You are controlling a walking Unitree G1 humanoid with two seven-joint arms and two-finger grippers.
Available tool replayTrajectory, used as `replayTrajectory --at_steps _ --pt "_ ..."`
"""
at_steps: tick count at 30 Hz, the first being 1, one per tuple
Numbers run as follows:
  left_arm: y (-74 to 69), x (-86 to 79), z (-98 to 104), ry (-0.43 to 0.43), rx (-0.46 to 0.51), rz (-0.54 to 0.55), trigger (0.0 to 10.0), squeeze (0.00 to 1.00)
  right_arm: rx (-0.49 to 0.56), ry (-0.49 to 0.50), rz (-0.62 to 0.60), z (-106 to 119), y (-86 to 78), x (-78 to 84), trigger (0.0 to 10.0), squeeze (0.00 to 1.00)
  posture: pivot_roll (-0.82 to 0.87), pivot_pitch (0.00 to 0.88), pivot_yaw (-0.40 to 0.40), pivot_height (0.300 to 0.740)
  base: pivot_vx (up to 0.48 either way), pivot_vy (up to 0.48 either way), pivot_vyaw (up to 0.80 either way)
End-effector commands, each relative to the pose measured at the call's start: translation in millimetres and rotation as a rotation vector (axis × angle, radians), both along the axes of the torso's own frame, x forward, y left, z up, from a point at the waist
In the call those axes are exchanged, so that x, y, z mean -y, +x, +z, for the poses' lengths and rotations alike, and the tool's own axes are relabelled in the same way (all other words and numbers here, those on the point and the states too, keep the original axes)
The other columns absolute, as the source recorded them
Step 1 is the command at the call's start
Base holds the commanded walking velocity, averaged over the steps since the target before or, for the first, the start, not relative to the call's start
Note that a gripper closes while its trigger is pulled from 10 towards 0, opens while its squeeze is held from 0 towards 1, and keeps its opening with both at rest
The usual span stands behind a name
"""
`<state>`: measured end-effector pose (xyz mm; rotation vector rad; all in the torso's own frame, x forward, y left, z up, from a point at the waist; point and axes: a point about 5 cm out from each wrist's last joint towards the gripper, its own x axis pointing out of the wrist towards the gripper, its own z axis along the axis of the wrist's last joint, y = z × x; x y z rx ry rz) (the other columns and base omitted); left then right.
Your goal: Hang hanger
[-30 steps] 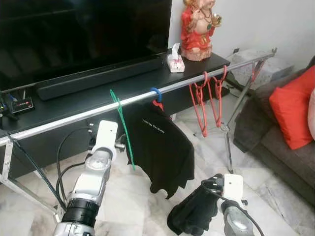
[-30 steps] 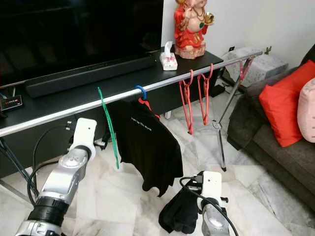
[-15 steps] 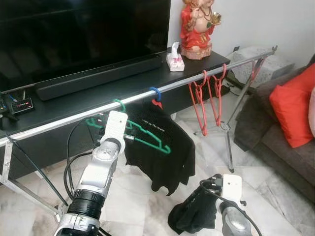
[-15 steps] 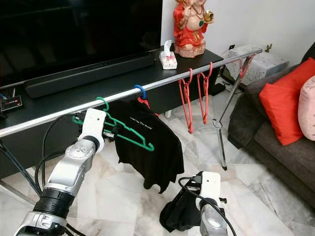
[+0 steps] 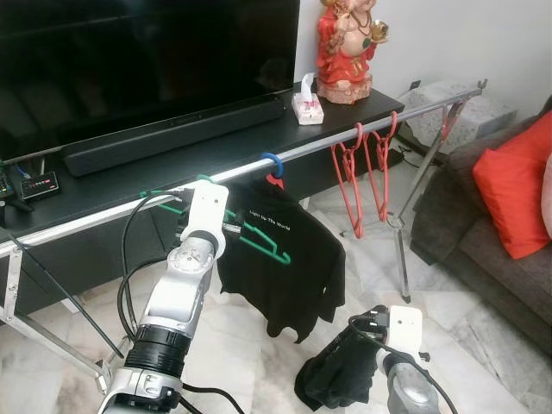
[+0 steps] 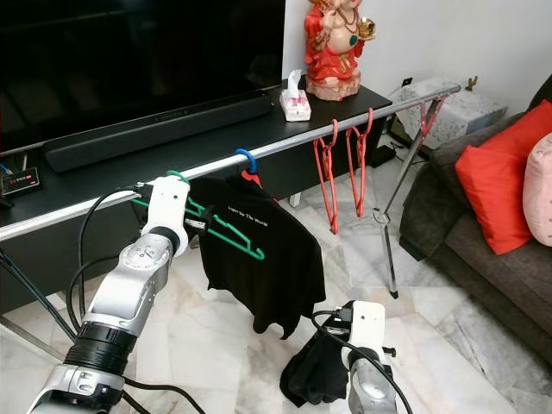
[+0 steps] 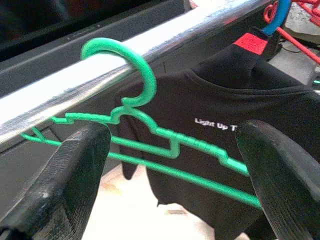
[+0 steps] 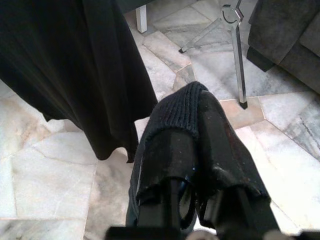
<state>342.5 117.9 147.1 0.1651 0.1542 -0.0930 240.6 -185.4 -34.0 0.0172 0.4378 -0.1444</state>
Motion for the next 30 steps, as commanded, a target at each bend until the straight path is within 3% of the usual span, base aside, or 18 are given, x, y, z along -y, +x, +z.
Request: replayTrajectory --at_steps 1,16,19,22,27,28,29,30 --pt "1.0 2.2 0 -0.011 -0.009 0.002 10.0 0.0 0.026 -0.004 -0.006 5 5.1 2.4 10.0 0.0 -0.01 0.0 -0.022 0.74 0.0 0.0 0.0" --pt "5.1 -2.3 -15 0.017 -0.086 0.101 10.0 0.0 0.025 -0.002 0.001 5 5.2 -0.5 10.0 0.0 -0.01 0.0 -0.018 0.74 0.0 0.0 0.0" --pt "7.7 3.1 -21 0.013 -0.092 0.091 10.0 0.0 0.024 0.0 0.002 4 5.2 -1.2 10.0 0.0 -0.01 0.0 -0.017 0.74 0.0 0.0 0.0" --pt "11.3 17.1 -26 -0.045 -0.093 0.034 10.0 0.0 0.024 0.002 0.003 4 5.0 -1.8 10.0 0.0 -0.02 0.0 -0.013 0.74 0.0 0.0 0.0" --pt "14.2 27.9 -29 -0.044 -0.079 -0.001 10.0 0.0 0.025 0.001 -0.001 4 4.2 -1.1 10.0 0.0 -0.03 0.0 -0.009 0.74 0.0 0.0 0.0" --pt "14.4 28.3 -30 -0.043 -0.08 -0.001 8.5 0.0 0.024 0.001 -0.002 4 3.8 -0.8 10.0 0.0 -0.03 0.0 -0.009 0.74 0.0 0.0 0.0" --pt "14.8 28.5 -31 -0.041 -0.081 0.0 3.8 0.0 0.023 0.001 -0.003 4 3.5 -0.5 10.0 0.0 -0.03 0.0 -0.009 0.74 0.0 0.0 0.0" --pt "15.1 28.4 -32 -0.04 -0.081 0.001 0.0 0.0 0.023 0.001 -0.005 3 3.3 -0.3 10.0 0.0 -0.03 0.0 -0.007 0.74 0.0 0.0 0.0"
